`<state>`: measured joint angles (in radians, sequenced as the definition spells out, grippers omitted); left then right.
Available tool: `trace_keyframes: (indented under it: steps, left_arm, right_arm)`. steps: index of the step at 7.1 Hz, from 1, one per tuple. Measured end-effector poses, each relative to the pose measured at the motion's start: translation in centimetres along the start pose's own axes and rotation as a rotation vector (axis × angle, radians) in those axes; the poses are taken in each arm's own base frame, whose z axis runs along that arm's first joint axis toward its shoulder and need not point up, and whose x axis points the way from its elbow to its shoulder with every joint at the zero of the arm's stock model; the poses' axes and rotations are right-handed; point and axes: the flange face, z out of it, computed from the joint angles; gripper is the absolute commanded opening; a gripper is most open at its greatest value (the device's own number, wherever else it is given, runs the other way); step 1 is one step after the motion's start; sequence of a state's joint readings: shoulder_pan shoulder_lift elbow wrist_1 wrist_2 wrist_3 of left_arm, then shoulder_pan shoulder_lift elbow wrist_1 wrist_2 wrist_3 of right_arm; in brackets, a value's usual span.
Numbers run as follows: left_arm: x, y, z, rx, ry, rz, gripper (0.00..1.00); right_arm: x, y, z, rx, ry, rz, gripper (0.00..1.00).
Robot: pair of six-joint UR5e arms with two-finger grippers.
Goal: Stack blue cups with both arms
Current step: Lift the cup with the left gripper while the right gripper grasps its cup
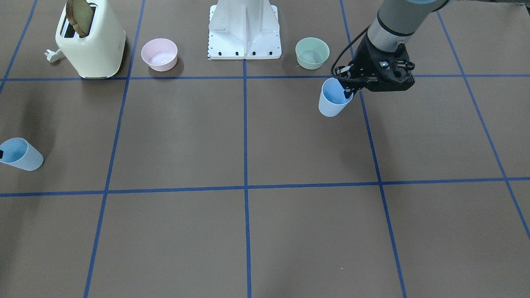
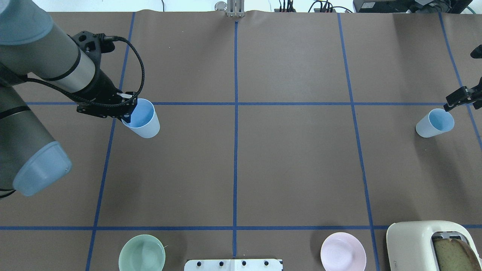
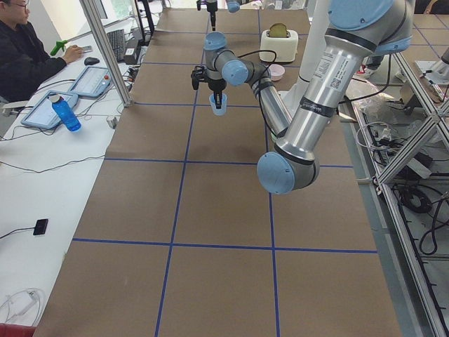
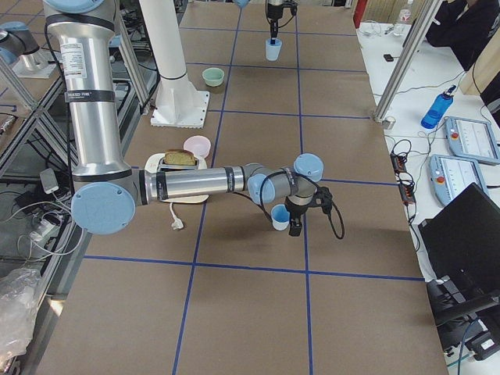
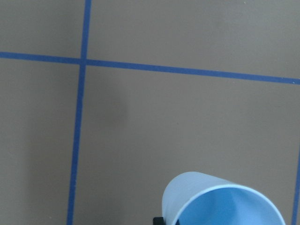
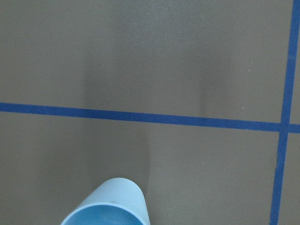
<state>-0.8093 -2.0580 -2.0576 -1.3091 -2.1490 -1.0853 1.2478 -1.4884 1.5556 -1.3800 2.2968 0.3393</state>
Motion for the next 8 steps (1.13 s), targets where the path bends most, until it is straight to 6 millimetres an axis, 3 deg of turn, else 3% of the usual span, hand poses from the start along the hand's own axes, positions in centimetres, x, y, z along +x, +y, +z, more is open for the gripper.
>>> trace_keyframes:
  steps: [3, 8]
  left_arm:
    - [3.2, 0.4, 0.7, -0.006, -0.009, -0.017, 0.0]
    - [3.5, 0.4, 0.7, -0.006, -0.008, -0.018, 0.0]
  right_arm:
    - [0.3, 0.9, 0.6, 0.006, -0.007, 0.013, 1.0]
    - [-0.4, 2.0, 2.3, 0.006, -0.015, 0.008, 1.0]
